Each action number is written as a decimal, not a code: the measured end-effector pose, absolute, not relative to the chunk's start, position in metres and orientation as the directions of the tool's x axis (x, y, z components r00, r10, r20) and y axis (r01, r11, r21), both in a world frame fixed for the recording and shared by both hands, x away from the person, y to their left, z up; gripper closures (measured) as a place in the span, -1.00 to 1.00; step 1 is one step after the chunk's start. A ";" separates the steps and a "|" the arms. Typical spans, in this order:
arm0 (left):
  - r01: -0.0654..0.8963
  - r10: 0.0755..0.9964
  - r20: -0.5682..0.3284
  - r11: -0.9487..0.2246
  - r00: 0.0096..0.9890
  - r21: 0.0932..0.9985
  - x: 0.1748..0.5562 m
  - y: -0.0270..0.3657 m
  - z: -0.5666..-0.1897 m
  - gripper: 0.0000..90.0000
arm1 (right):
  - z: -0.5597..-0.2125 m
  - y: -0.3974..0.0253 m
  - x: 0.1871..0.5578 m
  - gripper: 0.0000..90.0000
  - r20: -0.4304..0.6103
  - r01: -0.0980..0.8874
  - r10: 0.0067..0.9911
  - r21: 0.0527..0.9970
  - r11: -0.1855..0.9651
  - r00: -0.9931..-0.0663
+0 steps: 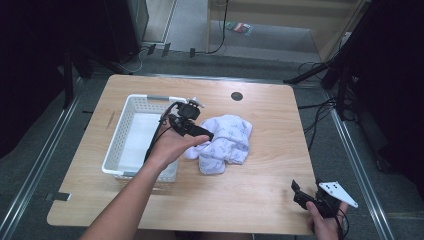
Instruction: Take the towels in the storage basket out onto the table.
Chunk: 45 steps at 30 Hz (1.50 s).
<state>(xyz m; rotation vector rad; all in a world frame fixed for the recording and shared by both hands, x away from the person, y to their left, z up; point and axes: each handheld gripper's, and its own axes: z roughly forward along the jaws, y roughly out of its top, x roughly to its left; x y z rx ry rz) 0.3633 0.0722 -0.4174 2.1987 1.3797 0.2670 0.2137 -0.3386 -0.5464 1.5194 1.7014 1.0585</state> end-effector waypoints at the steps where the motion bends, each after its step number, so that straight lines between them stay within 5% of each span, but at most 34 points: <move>1: 0.777 0.880 -0.104 -0.346 0.463 0.526 0.362 0.076 -0.418 -1.00 | -0.546 -0.339 0.214 -0.72 0.063 0.493 0.987 0.870 0.018 -0.148; 25: 0.744 0.916 -0.093 -0.254 0.390 0.618 0.318 0.184 -0.431 -1.00 | -0.546 -0.339 0.214 -0.72 0.069 0.494 0.988 0.869 0.009 -0.138; 45: 0.596 0.936 -0.134 -0.092 0.325 0.798 0.256 0.251 -0.460 -1.00 | -0.546 -0.339 0.214 -0.72 0.064 0.495 0.989 0.869 0.011 -0.134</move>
